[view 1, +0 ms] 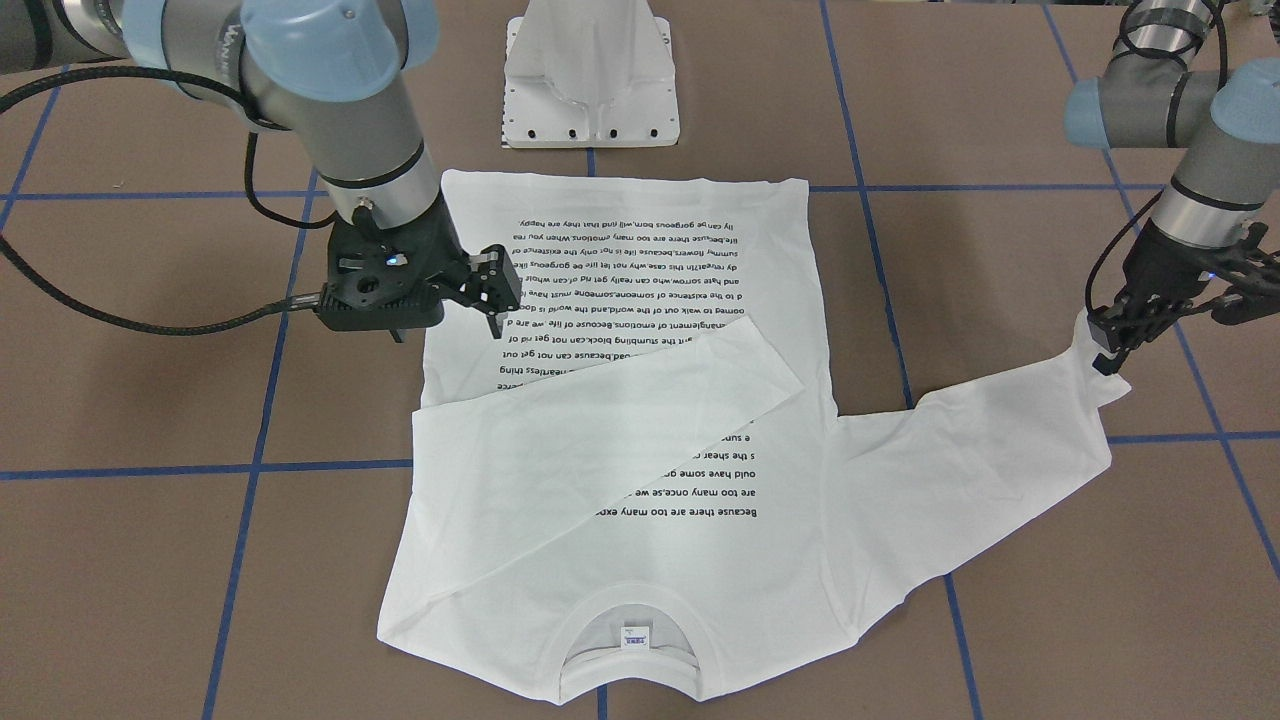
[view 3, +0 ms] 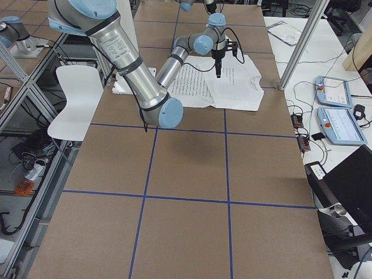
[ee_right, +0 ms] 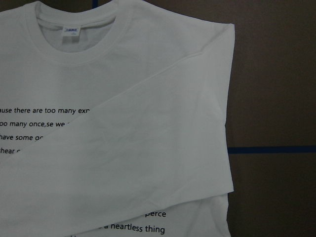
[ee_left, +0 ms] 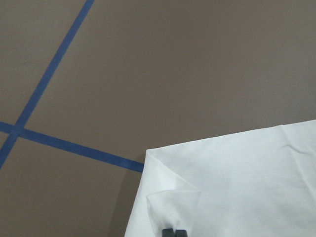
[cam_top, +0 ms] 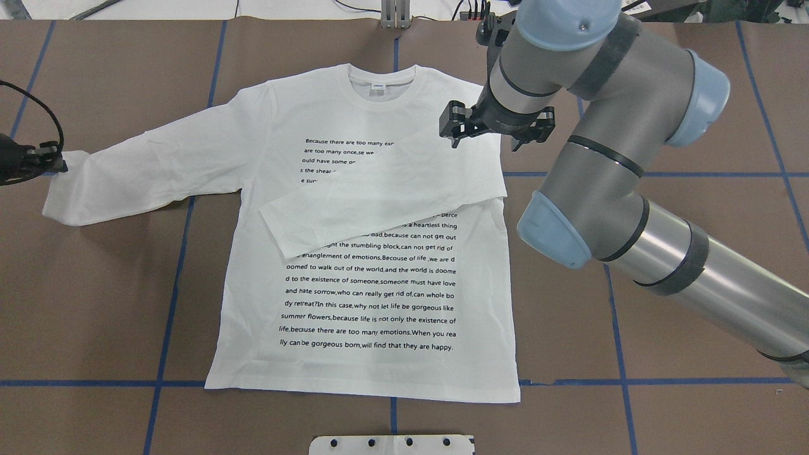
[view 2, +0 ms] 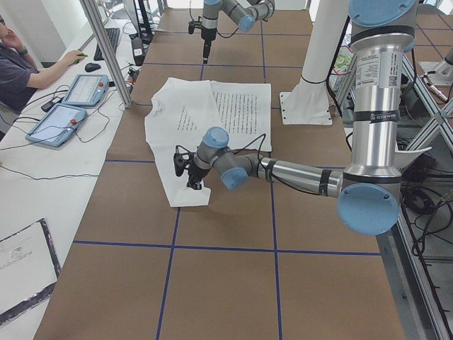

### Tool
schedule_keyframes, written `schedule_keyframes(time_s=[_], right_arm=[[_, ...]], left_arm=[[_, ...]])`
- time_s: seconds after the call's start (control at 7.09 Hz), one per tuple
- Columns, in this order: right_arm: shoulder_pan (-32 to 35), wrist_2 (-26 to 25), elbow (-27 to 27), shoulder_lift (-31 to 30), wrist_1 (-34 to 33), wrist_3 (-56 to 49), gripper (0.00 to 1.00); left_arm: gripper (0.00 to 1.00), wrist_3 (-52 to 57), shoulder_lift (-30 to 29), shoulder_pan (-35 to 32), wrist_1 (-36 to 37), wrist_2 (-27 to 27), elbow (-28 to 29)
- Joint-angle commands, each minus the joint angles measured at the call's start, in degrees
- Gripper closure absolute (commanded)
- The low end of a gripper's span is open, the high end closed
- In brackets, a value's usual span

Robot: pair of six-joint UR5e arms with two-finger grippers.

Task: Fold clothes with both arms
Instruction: 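Withdraw the right gripper outward while the left gripper rises above the shirt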

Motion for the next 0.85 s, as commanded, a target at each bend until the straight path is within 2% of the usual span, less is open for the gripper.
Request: schedule_keyframes(time_s=[0.0, 0.14, 0.28, 0.71], right_arm=[[3.34, 2.19, 4.02, -7.55, -0.13, -5.46, 0.00], [3.78, 2.19, 7.00, -11.50, -0.22, -7.92, 0.00], [3.87, 2.80, 8.86, -14.59, -0.14, -8.38, 0.00], [4.49, 3.69, 13.18, -21.90, 0.39, -12.33, 0.00]], left_arm=[[1.00, -0.11, -13.92, -0.39, 24.98, -2.45, -8.95], [1.00, -0.55, -21.57, -1.26, 34.40, -5.69, -8.98], [1.00, -0.81, -26.35, -2.14, 39.28, -7.90, -8.98], [1.00, -9.93, -35.68, -2.94, 39.77, -16.24, -6.79]])
